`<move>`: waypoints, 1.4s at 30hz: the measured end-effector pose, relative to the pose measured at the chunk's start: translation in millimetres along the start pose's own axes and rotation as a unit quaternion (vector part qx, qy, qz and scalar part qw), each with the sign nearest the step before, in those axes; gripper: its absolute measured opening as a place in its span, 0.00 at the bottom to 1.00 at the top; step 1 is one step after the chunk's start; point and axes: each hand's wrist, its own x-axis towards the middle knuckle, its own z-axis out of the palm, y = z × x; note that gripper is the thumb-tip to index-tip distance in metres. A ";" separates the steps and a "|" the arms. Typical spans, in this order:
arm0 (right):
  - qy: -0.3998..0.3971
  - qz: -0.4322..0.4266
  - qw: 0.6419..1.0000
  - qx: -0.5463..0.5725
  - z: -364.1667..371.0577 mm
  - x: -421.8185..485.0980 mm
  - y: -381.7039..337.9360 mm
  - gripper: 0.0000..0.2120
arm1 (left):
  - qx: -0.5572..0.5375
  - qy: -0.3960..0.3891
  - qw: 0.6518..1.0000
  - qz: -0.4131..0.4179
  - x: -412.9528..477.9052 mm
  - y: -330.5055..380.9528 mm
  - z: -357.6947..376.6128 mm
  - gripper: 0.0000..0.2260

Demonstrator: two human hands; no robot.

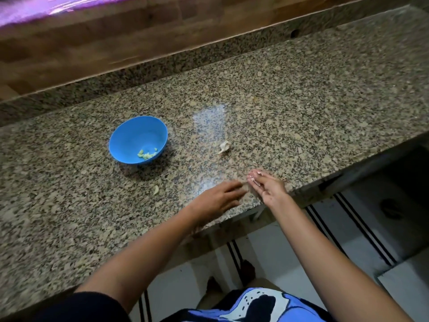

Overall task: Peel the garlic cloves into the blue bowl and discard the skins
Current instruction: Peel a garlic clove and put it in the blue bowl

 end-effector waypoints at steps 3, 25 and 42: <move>-0.020 0.009 0.999 -0.035 21.1 -5.1 12.5 0.13 | 0.013 0.009 0.999 0.049 -40.1 -17.6 -4.9 0.15; -0.030 0.009 0.999 0.009 14.0 -6.4 30.4 0.14 | 0.067 -0.056 0.991 -0.098 -64.1 -26.9 -5.3 0.29; -0.065 0.024 0.997 -0.019 44.7 -20.2 62.7 0.11 | -0.039 -0.029 0.998 0.049 -174.2 -52.7 -16.2 0.23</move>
